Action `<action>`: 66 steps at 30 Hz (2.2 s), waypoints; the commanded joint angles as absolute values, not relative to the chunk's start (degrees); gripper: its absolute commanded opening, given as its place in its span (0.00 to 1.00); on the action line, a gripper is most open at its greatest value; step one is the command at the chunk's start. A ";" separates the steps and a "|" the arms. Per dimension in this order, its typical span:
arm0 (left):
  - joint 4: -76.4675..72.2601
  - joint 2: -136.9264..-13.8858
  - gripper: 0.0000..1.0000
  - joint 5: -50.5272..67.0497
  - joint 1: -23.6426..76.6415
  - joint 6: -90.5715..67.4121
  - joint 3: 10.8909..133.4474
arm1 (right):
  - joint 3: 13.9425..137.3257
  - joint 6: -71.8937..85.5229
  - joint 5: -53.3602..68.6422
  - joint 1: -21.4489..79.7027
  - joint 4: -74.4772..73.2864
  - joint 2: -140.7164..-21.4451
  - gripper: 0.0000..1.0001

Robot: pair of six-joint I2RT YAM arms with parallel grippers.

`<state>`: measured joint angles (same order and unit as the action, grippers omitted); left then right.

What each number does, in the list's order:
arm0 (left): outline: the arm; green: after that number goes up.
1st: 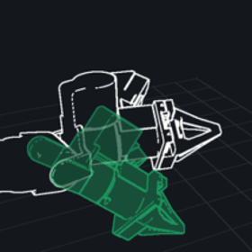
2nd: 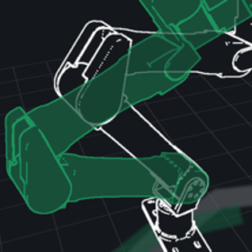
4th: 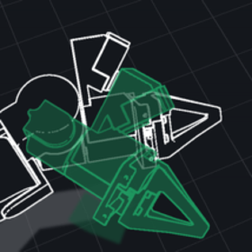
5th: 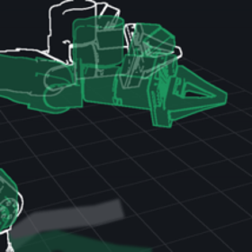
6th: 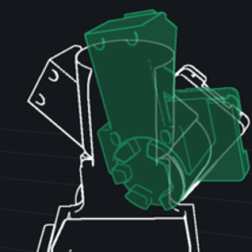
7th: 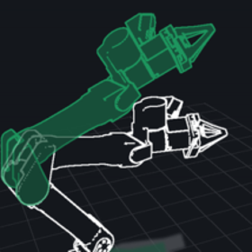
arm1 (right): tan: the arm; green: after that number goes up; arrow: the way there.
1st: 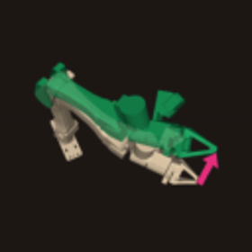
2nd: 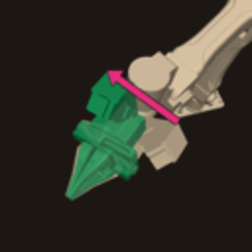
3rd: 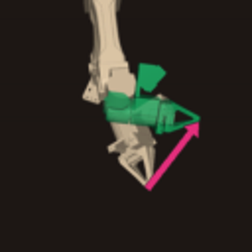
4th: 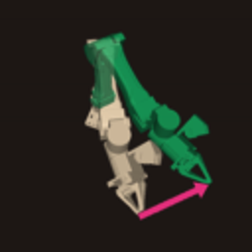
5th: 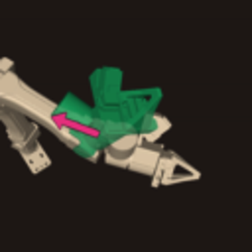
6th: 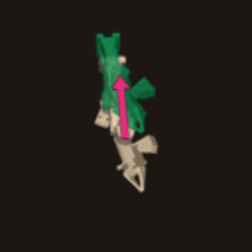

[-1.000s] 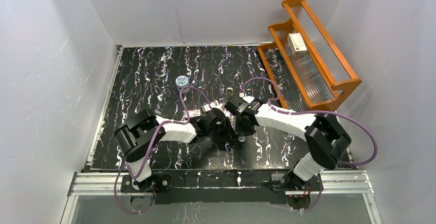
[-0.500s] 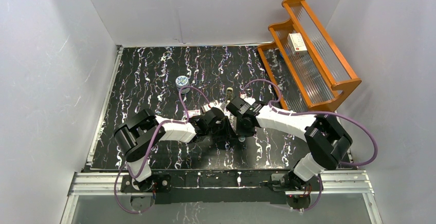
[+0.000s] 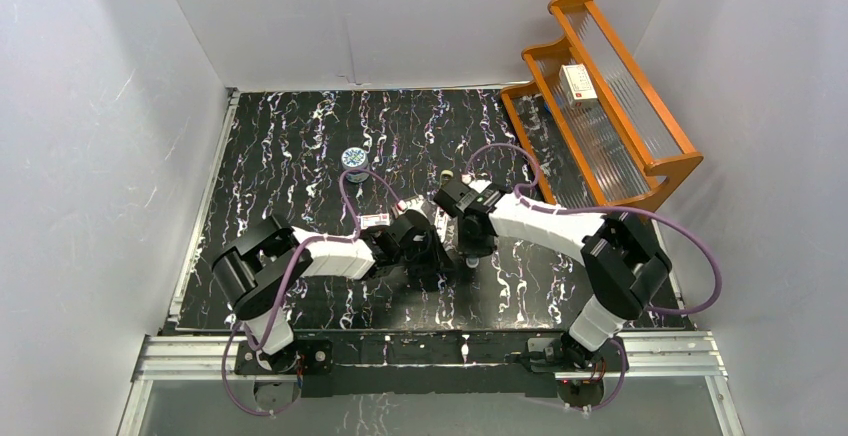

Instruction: Load the staples into the stapler

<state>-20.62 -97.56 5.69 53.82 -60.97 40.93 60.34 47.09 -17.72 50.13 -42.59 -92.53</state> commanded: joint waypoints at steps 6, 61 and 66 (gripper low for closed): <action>-15.62 -92.36 0.18 1.46 53.53 -59.79 38.85 | 66.70 39.56 -22.98 43.23 -41.36 -93.80 0.23; -9.09 -79.43 0.27 -1.22 45.78 -61.25 33.07 | 73.31 30.76 -14.23 31.40 -41.71 -95.39 0.35; -9.73 -80.34 0.27 -0.38 45.46 -61.43 33.00 | 69.29 31.43 -11.01 31.45 -40.40 -94.66 0.28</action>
